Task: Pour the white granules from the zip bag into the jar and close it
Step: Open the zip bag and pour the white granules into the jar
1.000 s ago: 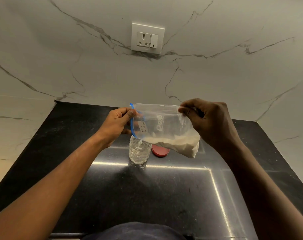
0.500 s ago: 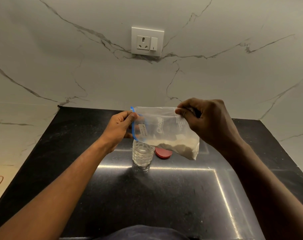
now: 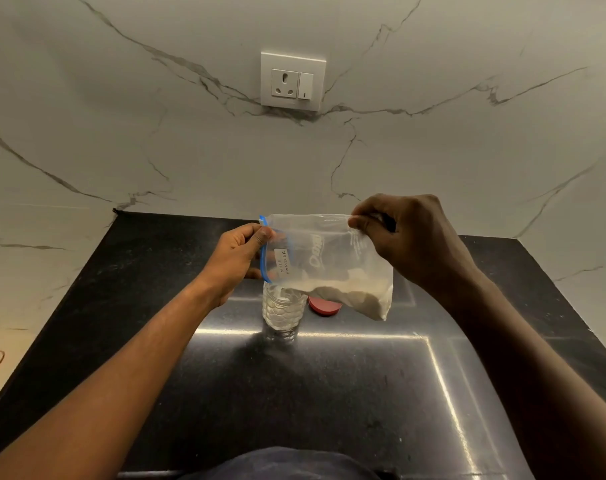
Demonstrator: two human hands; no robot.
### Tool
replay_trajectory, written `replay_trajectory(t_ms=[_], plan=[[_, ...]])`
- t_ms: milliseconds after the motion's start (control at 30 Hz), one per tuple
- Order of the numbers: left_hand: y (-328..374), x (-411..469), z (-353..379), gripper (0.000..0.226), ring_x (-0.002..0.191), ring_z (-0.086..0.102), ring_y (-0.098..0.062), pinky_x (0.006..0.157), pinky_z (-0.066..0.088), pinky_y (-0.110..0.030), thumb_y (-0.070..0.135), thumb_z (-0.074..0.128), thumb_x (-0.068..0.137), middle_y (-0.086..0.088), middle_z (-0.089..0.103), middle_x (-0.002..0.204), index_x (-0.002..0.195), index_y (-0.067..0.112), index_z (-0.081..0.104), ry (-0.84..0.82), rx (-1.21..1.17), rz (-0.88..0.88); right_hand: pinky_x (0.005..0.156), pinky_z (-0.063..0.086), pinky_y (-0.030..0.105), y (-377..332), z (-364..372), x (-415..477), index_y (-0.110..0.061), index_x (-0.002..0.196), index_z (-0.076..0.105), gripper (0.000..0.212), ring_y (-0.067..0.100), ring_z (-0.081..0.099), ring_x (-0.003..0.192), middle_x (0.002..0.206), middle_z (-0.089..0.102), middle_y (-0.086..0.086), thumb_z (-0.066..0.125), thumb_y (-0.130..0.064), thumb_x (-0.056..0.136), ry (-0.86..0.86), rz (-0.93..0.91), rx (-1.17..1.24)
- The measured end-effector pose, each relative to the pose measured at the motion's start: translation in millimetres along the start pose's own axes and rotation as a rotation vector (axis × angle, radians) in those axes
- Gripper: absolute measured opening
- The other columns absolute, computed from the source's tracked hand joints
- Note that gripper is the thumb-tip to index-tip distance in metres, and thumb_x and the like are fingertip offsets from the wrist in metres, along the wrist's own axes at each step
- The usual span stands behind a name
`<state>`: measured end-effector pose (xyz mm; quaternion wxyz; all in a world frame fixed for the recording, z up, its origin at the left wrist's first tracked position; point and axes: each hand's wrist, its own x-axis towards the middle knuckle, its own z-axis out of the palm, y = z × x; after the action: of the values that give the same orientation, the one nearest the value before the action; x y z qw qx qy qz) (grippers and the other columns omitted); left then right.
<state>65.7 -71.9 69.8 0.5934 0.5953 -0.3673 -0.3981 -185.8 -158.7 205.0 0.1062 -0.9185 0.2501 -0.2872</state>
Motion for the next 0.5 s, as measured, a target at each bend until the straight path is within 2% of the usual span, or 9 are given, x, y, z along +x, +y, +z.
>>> replay_trajectory(t_ms=[167,367,500], plan=[[-3.7,-0.3,0.3,0.02,0.094,0.08,-0.02,0.067,0.067,-0.036,0.03,0.053,0.109,0.007,0.081,0.103,0.108,0.025,0.072,-0.004,-0.009,0.001,0.07,0.051,0.011,2.2,-2.3,4.3,-0.008,0.101,0.081,0.011,0.003,0.065,0.069,0.087,0.079,0.003,0.075,-0.015,0.095,-0.042,0.005,0.003],[-4.6,-0.3,0.7,0.018,0.097,0.079,-0.018,0.066,0.065,-0.028,0.028,0.056,0.107,0.009,0.081,0.104,0.108,0.024,0.074,0.007,-0.023,0.024,0.069,0.045,0.002,1.3,-5.3,6.6,-0.007,0.101,0.081,0.01,-0.004,0.061,0.066,0.086,0.079,0.004,0.075,-0.013,0.095,-0.067,0.009,-0.02],[-3.2,-0.5,-0.9,0.018,0.093,0.08,-0.016,0.067,0.064,-0.024,0.028,0.057,0.107,0.007,0.082,0.1,0.106,0.022,0.074,0.019,0.009,0.049,0.072,0.059,0.023,-1.3,-7.5,7.1,-0.007,0.102,0.081,0.011,0.008,0.068,0.072,0.088,0.08,0.005,0.074,-0.012,0.095,-0.099,0.002,-0.022]])
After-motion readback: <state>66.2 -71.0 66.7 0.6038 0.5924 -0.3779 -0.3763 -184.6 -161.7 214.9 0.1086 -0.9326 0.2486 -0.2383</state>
